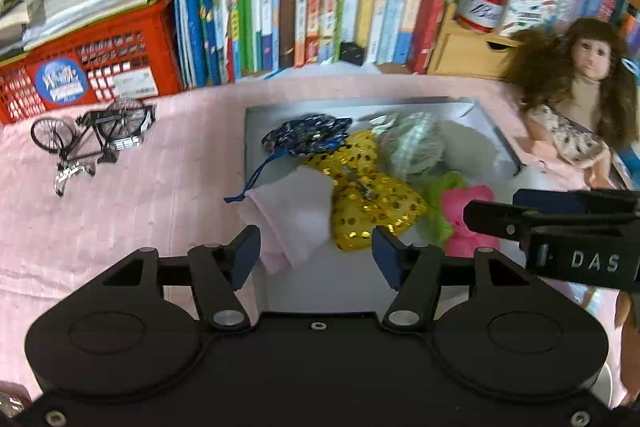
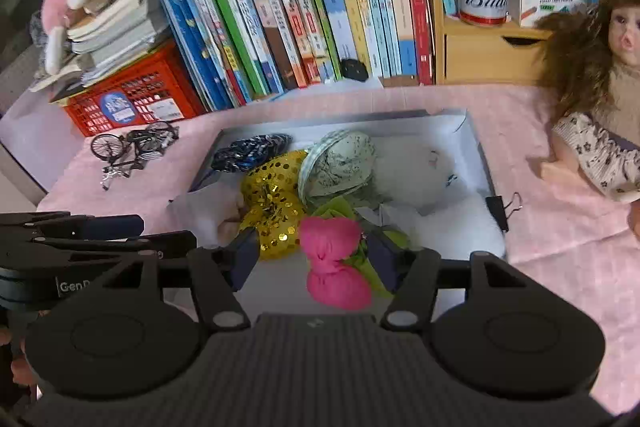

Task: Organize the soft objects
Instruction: 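Open the left gripper dropping the pink sock while the right gripper releases the pink-green plush into the tray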

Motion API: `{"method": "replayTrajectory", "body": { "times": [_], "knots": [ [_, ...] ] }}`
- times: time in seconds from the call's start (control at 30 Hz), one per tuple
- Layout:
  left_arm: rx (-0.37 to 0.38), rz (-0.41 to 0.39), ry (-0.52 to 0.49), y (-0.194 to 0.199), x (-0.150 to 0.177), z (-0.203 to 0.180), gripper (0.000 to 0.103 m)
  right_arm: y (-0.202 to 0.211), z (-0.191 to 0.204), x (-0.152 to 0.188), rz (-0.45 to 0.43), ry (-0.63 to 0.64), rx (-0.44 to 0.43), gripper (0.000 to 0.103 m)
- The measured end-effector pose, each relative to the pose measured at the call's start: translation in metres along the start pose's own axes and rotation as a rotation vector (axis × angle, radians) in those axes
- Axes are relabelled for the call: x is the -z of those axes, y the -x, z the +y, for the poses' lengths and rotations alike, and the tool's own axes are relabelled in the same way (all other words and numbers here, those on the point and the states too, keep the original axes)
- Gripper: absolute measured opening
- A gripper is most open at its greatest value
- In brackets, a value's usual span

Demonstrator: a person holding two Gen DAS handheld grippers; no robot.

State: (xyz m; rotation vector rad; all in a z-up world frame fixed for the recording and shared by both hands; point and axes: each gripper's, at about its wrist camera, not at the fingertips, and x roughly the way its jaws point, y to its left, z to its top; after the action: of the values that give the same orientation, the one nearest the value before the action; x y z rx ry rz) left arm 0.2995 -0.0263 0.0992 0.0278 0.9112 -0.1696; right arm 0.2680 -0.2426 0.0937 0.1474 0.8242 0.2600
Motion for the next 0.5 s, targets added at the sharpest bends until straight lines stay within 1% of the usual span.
{"method": "replayTrajectory", "body": {
  "times": [0.13, 0.33, 0.5],
  "knots": [
    [0.017, -0.026, -0.034, 0.014, 0.010, -0.010, 0.063, 0.017, -0.005, 0.007, -0.018, -0.002, -0.017, 0.073],
    [0.075, -0.047, -0.079, 0.038, 0.021, -0.029, 0.064, 0.049, -0.014, 0.016, -0.059, 0.001, -0.033, 0.076],
    [0.125, -0.056, -0.117, 0.055, 0.026, -0.052, 0.072, 0.073, -0.026, 0.024, -0.078, -0.011, -0.028, 0.078]
  ]
}}
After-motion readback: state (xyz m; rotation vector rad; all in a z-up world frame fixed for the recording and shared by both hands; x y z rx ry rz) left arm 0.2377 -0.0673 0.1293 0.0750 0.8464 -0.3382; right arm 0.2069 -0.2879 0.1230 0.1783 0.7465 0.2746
